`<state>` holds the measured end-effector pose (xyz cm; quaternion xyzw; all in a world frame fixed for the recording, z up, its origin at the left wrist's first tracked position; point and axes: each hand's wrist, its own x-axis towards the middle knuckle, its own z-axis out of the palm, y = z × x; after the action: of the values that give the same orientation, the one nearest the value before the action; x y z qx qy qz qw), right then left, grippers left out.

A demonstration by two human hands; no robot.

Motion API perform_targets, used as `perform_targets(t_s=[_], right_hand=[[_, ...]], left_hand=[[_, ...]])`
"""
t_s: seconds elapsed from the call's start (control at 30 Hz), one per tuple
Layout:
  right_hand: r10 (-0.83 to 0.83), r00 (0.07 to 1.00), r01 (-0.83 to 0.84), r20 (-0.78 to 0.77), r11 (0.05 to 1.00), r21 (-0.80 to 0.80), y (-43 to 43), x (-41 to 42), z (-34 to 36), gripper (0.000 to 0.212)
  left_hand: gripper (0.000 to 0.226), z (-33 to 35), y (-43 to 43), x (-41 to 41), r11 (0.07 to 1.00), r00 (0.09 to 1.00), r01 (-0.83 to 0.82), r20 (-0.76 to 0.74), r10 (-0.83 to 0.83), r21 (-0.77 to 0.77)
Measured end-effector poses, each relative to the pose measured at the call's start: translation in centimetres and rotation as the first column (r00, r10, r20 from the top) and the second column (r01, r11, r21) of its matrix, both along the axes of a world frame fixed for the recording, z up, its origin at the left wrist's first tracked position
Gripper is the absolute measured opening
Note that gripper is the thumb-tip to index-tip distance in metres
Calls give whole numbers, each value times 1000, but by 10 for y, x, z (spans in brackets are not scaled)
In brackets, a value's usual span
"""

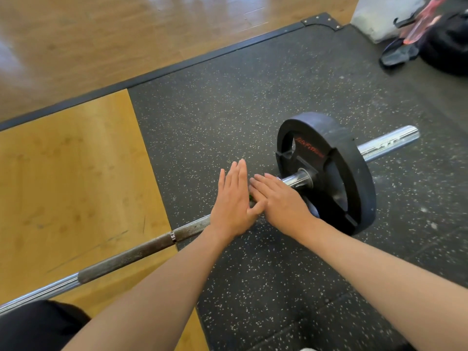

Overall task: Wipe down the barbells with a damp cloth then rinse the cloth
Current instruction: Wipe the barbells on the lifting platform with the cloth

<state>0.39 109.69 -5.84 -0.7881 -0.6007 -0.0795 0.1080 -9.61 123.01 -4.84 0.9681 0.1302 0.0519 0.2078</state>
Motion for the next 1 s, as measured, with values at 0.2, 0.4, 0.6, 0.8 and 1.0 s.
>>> perform_targets(t_s=[0.2, 0.4, 0.6, 0.8, 1.0], right_hand=[[-512, 735, 599, -445, 797, 71, -3, -7, 6, 37], [-537, 656, 603, -529, 795, -59, 18, 22, 30, 25], [-380, 581, 579, -720, 815, 37, -9, 12, 89, 28], [-420, 625, 667, -658, 725, 171, -31, 27, 191, 28], [-483, 637, 719, -600, 654, 237, -64, 76, 240, 27]], left_hand=[[105, -4, -7, 5, 971, 977, 70, -212, -20, 230], [108, 2, -5, 6, 976, 974, 48, -228, 1, 212], [119, 42, 0, 16, 971, 985, 103, -160, -69, 216], [121, 124, 6, 47, 951, 982, 188, -53, -181, 244], [120, 170, -33, 89, 961, 981, 183, 20, -191, 207]])
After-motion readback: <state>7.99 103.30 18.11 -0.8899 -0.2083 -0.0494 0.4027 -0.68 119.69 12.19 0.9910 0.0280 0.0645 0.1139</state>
